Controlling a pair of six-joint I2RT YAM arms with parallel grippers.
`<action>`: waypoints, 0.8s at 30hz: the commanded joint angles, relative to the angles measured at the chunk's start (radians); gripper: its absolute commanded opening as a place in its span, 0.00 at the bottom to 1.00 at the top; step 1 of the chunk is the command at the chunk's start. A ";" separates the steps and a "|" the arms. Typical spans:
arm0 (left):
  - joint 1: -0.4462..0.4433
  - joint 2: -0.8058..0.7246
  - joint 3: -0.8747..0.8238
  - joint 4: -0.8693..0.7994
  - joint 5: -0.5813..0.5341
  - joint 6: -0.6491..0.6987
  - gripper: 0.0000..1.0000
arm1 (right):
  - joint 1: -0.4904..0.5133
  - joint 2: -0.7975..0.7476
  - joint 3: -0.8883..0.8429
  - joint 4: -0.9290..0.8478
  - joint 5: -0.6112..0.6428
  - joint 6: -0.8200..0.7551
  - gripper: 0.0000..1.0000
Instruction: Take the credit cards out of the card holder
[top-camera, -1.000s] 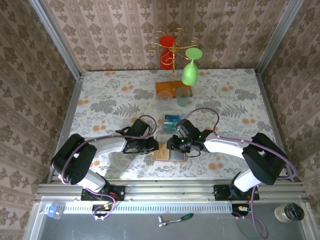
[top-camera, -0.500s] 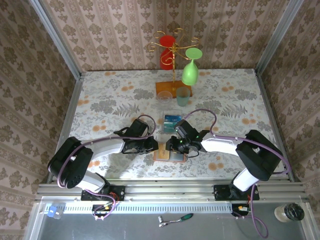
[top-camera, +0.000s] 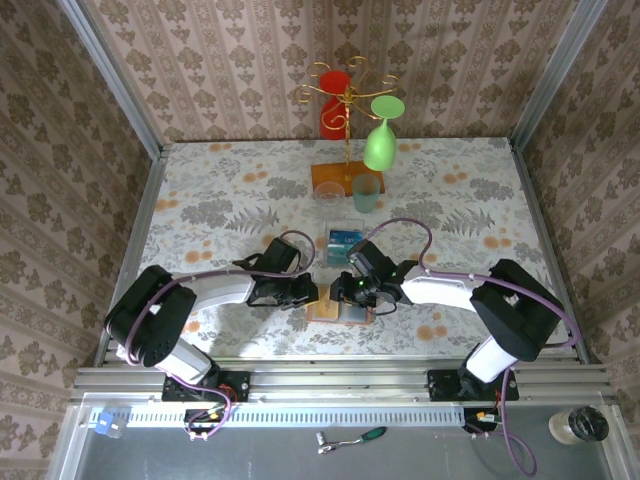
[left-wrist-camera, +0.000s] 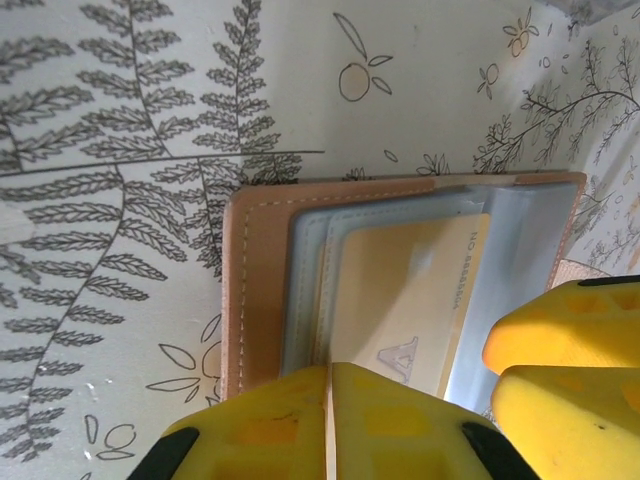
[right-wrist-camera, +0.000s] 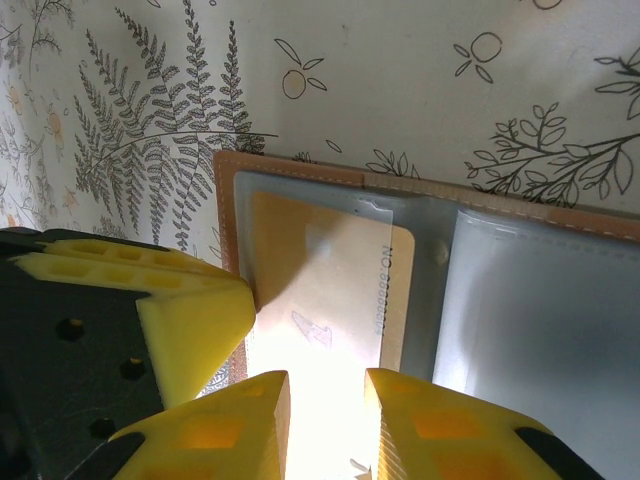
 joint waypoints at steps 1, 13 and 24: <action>0.007 0.008 -0.022 0.005 0.015 0.004 0.10 | 0.008 0.021 0.022 0.007 -0.019 0.013 0.26; 0.007 -0.001 -0.033 -0.011 0.008 0.005 0.10 | 0.014 0.059 0.022 0.043 -0.036 0.022 0.22; 0.006 0.000 -0.031 -0.018 0.005 0.004 0.09 | 0.016 0.068 0.023 0.014 -0.023 0.020 0.24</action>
